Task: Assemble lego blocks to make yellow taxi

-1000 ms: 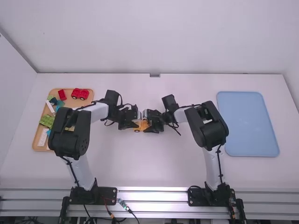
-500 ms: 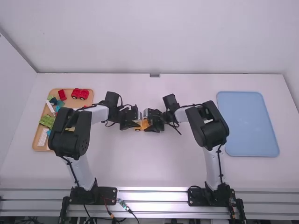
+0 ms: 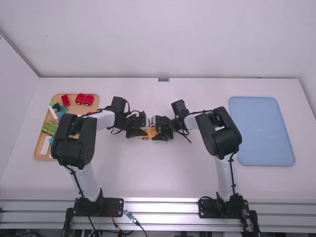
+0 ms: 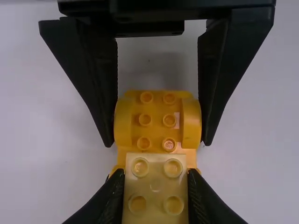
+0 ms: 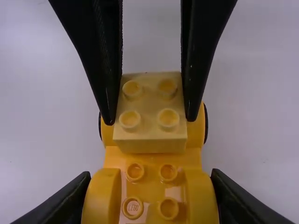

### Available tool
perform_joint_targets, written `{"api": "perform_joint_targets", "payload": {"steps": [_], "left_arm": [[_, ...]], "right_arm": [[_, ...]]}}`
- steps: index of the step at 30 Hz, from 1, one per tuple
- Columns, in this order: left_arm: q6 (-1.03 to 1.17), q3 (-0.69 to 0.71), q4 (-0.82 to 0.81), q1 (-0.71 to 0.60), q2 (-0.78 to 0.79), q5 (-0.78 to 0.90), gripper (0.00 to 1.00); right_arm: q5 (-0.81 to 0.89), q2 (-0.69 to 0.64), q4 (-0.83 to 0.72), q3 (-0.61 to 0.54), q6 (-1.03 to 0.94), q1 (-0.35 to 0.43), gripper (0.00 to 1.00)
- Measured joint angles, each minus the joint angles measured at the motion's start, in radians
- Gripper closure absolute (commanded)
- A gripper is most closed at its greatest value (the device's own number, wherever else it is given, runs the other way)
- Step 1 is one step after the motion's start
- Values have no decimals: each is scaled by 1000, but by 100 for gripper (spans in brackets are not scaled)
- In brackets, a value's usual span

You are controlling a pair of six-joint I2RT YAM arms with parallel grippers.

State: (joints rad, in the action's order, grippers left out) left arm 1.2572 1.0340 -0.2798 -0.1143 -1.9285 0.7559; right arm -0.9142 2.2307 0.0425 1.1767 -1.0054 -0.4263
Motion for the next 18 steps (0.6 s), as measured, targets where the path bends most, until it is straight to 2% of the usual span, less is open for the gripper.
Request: {"api": "perform_joint_targets", "payload": {"steps": [5, 8, 11, 14, 18], "left_arm": [[0, 0, -1, 0, 0, 0, 94], [0, 1, -3, -1, 0, -1, 85], [0, 1, -3, -1, 0, -1, 80], [4, 1, -3, -1, 0, -1, 67], [8, 1, -8, -2, 0, -1, 62]], "right_arm": [[0, 0, -1, 0, 0, 0, 51], [-1, 0, 0, 0, 0, 0, 51], [0, 0, -1, 0, 0, 0, 51], [-1, 0, 0, 0, 0, 0, 51], [0, 0, 0, 0, 2, 0, 51]]}}
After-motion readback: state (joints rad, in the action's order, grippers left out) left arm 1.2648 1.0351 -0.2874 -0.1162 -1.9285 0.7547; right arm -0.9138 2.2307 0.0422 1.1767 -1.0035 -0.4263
